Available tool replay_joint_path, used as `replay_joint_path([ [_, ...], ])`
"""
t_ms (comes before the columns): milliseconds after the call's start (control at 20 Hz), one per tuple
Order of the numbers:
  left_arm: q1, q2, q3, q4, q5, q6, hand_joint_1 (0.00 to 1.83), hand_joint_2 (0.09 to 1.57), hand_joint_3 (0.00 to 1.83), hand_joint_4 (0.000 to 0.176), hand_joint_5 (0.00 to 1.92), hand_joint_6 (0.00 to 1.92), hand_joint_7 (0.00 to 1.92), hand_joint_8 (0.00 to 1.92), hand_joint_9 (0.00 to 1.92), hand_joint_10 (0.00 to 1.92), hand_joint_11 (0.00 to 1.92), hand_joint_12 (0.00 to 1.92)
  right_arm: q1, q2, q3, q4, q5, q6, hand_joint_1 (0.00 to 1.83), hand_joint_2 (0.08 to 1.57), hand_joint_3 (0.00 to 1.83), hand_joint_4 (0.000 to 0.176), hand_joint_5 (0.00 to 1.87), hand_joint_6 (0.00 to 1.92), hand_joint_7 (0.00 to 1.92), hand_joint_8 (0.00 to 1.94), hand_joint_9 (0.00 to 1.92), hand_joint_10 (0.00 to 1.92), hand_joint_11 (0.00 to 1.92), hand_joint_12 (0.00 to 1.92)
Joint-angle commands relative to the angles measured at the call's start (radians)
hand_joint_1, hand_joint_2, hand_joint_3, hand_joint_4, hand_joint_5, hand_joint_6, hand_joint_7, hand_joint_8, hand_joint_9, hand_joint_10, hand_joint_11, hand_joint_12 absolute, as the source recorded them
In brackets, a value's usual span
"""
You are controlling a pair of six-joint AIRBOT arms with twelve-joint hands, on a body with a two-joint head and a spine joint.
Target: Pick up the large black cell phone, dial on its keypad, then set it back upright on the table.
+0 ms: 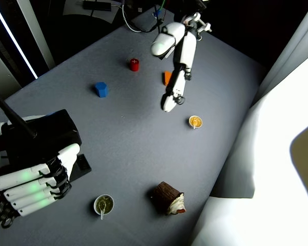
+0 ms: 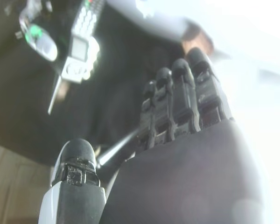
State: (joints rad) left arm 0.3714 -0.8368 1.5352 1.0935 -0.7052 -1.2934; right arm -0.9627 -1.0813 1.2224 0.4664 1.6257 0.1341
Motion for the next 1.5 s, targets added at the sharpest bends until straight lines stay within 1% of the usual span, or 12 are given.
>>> replay_joint_path([
  [0, -0.026, 0.01, -0.002, -0.053, -0.065, -0.009, 0.0, 1.17, 0.0, 0.0, 0.18, 0.0, 0.22, 0.0, 0.17, 0.0, 0.0, 0.37, 0.01, 0.005, 0.013, -0.018, 0.138, 0.022, 1.46, 1.13, 0.0, 0.0, 0.95, 0.85, 0.79, 1.18, 0.8, 1.34, 0.95, 1.42],
  [400, -0.043, 0.023, -0.02, -0.061, -0.062, -0.008, 0.0, 1.16, 0.0, 0.0, 0.18, 0.0, 0.24, 0.0, 0.2, 0.0, 0.0, 0.43, 0.016, -0.032, 0.071, -0.034, 0.138, 0.022, 1.38, 1.13, 0.0, 0.0, 0.98, 0.81, 0.87, 1.1, 0.92, 1.35, 0.99, 1.23],
  [500, -0.053, 0.023, -0.02, -0.064, -0.062, -0.008, 0.0, 1.16, 0.0, 0.001, 0.18, 0.0, 0.24, 0.0, 0.2, 0.0, 0.0, 0.43, 0.016, -0.039, 0.079, -0.033, 0.138, 0.022, 1.48, 1.1, 0.0, 0.0, 1.05, 0.61, 0.88, 1.02, 0.89, 1.23, 0.94, 1.49],
  [750, -0.037, 0.03, -0.025, -0.109, -0.05, 0.0, 0.0, 1.18, 0.0, 0.001, 0.17, 0.0, 0.22, 0.0, 0.18, 0.0, 0.0, 0.34, 0.025, -0.056, 0.081, -0.016, 0.138, 0.019, 1.37, 1.13, 0.0, 0.0, 0.99, 0.78, 0.85, 1.13, 0.9, 1.38, 0.99, 1.25],
  [850, -0.042, 0.03, -0.024, -0.109, -0.05, 0.0, 0.0, 1.18, 0.0, 0.0, 0.16, 0.0, 0.21, 0.0, 0.17, 0.0, 0.0, 0.34, 0.029, -0.061, 0.08, -0.01, 0.138, 0.017, 1.47, 1.11, 0.0, 0.0, 1.03, 0.67, 0.88, 1.04, 0.88, 1.26, 0.96, 1.43],
  [950, -0.047, 0.03, -0.032, -0.11, -0.05, 0.0, 0.0, 1.18, 0.0, 0.0, 0.16, 0.0, 0.21, 0.0, 0.17, 0.0, 0.0, 0.31, 0.031, -0.062, 0.08, -0.01, 0.138, 0.017, 1.38, 1.12, 0.0, 0.0, 1.02, 0.74, 0.88, 1.09, 0.92, 1.33, 0.98, 1.23],
  [1000, -0.047, 0.03, -0.035, -0.111, -0.05, 0.0, 0.0, 1.18, 0.0, 0.0, 0.15, 0.0, 0.2, 0.0, 0.17, 0.0, 0.0, 0.34, 0.033, -0.063, 0.08, -0.01, 0.138, 0.017, 1.47, 1.11, 0.0, 0.0, 1.03, 0.67, 0.88, 1.05, 0.88, 1.25, 0.97, 1.42],
  [1250, -0.048, 0.036, -0.047, -0.115, -0.049, 0.003, 0.0, 1.18, 0.0, 0.0, 0.14, 0.0, 0.21, 0.0, 0.18, 0.0, 0.0, 0.36, 0.043, -0.077, 0.091, -0.01, 0.138, 0.017, 1.37, 1.13, 0.0, 0.0, 1.0, 0.75, 0.84, 1.17, 0.9, 1.37, 0.98, 1.21],
  [1300, -0.048, 0.036, -0.047, -0.116, -0.049, 0.003, 0.0, 1.19, 0.0, 0.0, 0.12, 0.0, 0.19, 0.0, 0.15, 0.0, 0.0, 0.28, 0.044, -0.079, 0.091, -0.01, 0.139, 0.017, 1.46, 1.12, 0.0, 0.0, 1.02, 0.68, 0.85, 1.11, 0.86, 1.28, 0.94, 1.44],
  [1350, -0.048, 0.036, -0.048, -0.116, -0.049, 0.003, 0.0, 1.18, 0.0, 0.0, 0.11, 0.0, 0.19, 0.0, 0.14, 0.0, 0.0, 0.27, 0.044, -0.081, 0.091, -0.01, 0.139, 0.017, 1.48, 1.1, 0.0, 0.0, 1.06, 0.65, 0.9, 1.0, 0.89, 1.19, 0.94, 1.47],
  [1400, -0.048, 0.036, -0.048, -0.116, -0.05, 0.003, 0.0, 1.18, 0.0, 0.0, 0.11, 0.0, 0.2, 0.01, 0.15, 0.01, 0.0, 0.27, 0.044, -0.081, 0.091, -0.01, 0.139, 0.017, 1.48, 1.15, 0.01, 0.0, 0.91, 0.89, 0.8, 1.1, 0.79, 1.28, 0.82, 1.58],
  [1450, -0.048, 0.036, -0.049, -0.116, -0.05, 0.003, 0.0, 1.18, 0.0, 0.0, 0.13, 0.0, 0.23, 0.01, 0.18, 0.01, 0.0, 0.33, 0.044, -0.081, 0.091, -0.01, 0.139, 0.017, 1.49, 1.12, 0.0, 0.0, 0.99, 0.75, 0.85, 1.08, 0.86, 1.21, 0.9, 1.52],
])
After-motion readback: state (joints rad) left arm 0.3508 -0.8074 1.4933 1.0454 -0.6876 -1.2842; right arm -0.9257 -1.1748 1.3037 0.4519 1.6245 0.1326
